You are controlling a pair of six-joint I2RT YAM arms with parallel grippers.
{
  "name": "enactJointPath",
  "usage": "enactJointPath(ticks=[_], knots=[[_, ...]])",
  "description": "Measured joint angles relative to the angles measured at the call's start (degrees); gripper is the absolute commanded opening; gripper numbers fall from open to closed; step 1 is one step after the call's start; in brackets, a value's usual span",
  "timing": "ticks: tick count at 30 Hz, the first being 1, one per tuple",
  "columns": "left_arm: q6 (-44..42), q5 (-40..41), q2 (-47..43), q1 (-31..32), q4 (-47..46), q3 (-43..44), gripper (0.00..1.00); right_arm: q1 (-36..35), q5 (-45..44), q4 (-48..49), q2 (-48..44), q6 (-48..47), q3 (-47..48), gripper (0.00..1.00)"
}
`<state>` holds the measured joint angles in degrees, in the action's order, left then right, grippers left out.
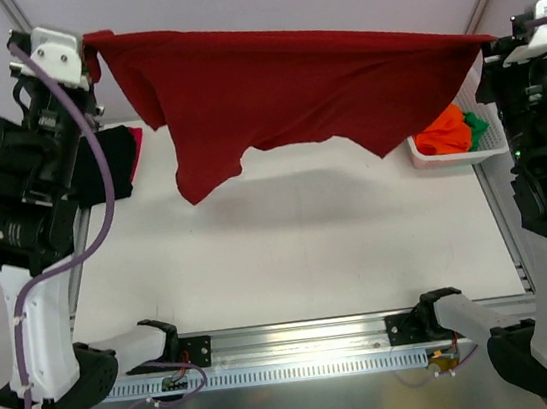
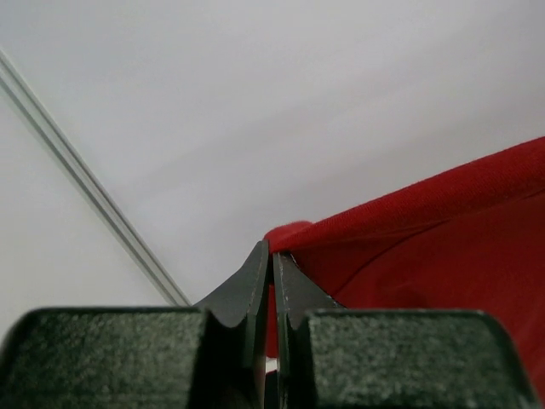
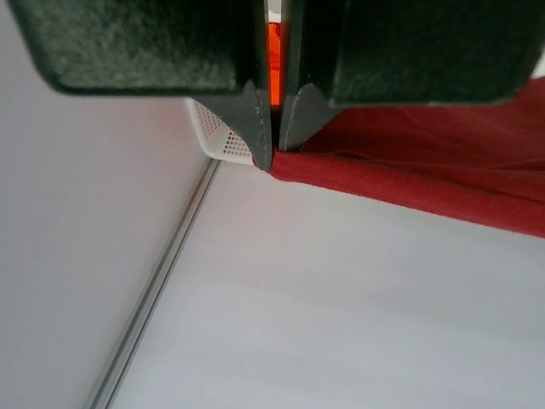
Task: Fold and stack the t-shirts
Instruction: Flatten the tshirt out
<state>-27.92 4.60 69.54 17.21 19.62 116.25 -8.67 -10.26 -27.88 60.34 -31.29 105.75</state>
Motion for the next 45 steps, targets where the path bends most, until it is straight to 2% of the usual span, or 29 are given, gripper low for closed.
enactJointPath(ticks=[6,10,13,15,17,19,21,25,30,33,35,41,45], knots=[[1.6,-0.1,-9.7,0.0,0.1,-14.2,0.00,0.0,0.9,-2.6,-3.6,0.6,-3.6,0.00],[1.7,-0.1,-11.7,0.0,5.1,-17.1,0.00,0.0,1.0,-8.3,-5.4,0.6,-4.2,0.00],[1.8,-0.4,-12.3,0.0,10.7,-13.4,0.00,0.0,1.4,-13.0,-7.4,0.6,-0.9,0.00],[2.0,-1.4,-10.8,0.1,15.6,-5.2,0.00,-0.1,2.1,-16.2,-7.7,0.6,6.2,0.00],[2.1,-2.8,-8.2,0.1,19.4,6.6,0.00,-0.1,2.7,-16.9,-7.6,0.7,11.8,0.00],[2.1,-3.8,-6.5,0.1,20.2,15.6,0.00,-0.1,3.5,-16.5,-8.3,0.7,16.0,0.00],[2.0,-5.3,-6.8,0.1,20.3,20.5,0.00,-0.1,4.2,-16.3,-9.3,0.8,18.5,0.00],[2.0,-7.1,-9.8,0.0,20.8,18.0,0.00,-0.1,5.0,-15.7,-9.6,1.3,17.9,0.00],[1.4,-5.9,-9.5,0.0,21.0,3.8,0.00,0.0,2.9,-16.2,-6.6,1.3,9.5,0.00],[0.3,-4.1,-3.6,-0.1,21.9,-4.1,0.00,0.0,1.4,-15.8,-0.9,1.3,4.2,0.00],[-0.2,-3.8,2.2,-0.1,22.3,-6.0,0.00,0.0,0.5,-15.8,4.1,1.3,1.7,0.00],[-1.8,-2.5,21.2,-0.4,22.7,-6.5,0.00,0.3,-0.2,-13.5,22.3,1.2,-2.5,0.00],[-2.9,-1.9,30.1,-0.8,21.9,-6.4,0.00,0.2,-0.9,-11.1,31.0,0.6,-7.2,0.00]])
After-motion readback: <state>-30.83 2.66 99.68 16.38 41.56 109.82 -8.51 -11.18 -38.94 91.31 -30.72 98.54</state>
